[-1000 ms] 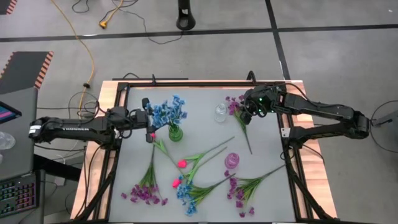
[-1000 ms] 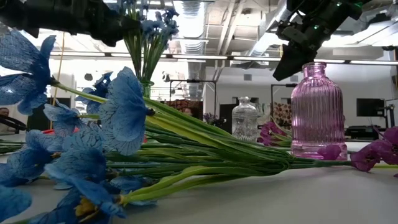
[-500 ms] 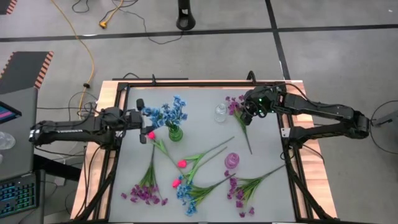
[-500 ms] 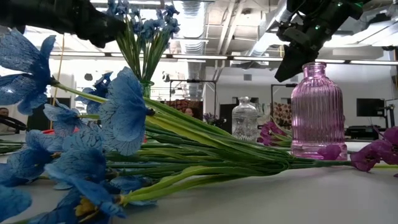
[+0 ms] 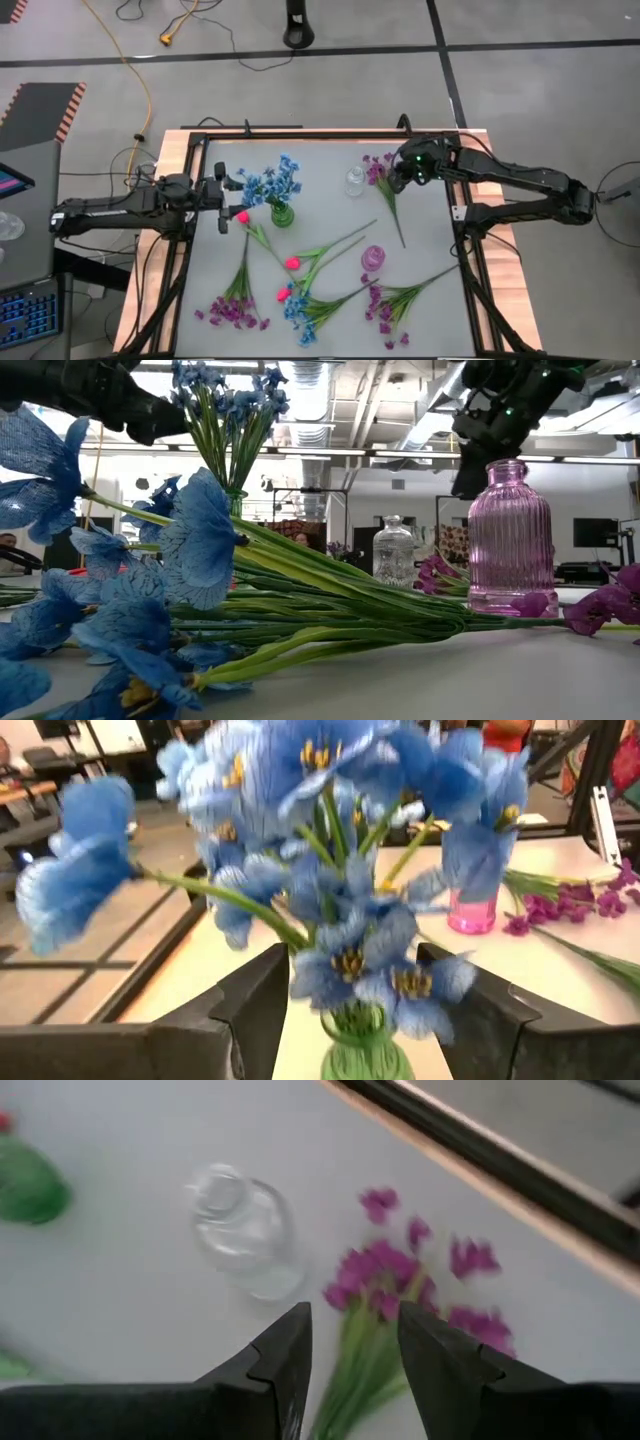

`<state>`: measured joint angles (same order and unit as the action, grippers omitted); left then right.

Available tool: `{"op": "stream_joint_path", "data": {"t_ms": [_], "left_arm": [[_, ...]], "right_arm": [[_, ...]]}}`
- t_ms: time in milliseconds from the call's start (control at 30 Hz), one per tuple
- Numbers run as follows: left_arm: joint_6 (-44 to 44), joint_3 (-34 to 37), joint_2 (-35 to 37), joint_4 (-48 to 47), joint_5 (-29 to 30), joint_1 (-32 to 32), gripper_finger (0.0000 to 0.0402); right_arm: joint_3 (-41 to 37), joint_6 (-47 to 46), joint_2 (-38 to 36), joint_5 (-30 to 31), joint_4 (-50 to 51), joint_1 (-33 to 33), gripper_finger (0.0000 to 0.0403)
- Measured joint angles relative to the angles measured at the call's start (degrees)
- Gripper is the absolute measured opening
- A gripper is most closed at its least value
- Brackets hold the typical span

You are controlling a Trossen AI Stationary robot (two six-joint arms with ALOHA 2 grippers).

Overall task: Sort flowers into vase by color
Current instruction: Put the top blue flowers into the green flower vase, then put the top right purple flowers into the transparent flower vase

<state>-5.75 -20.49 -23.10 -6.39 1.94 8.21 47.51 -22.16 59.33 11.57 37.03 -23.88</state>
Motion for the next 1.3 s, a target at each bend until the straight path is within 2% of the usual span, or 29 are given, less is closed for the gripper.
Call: {"op": "stream_joint_path", "data": {"t_ms": [267,700,900,1300], "left_arm": [[2.0,0.0,0.4,-2.5,0.0,0.0,0.0209],[3.0,0.0,0.4,-3.3,0.0,0.0,0.0209],[3.0,0.0,0.4,-3.3,0.0,0.0,0.0209],[3.4,0.0,0.4,-3.3,0.0,0.0,0.0209]], "right_arm": [[0.0,-13.3,1.6,0.7,9.6,-0.1,0.0175],[0.0,-13.6,16.3,1.7,8.1,0.3,0.0175],[0.0,-15.8,22.4,-0.6,3.9,0.1,0.0175],[0.0,-18.5,30.2,-1.3,2.3,-1.1,0.0175]]}}
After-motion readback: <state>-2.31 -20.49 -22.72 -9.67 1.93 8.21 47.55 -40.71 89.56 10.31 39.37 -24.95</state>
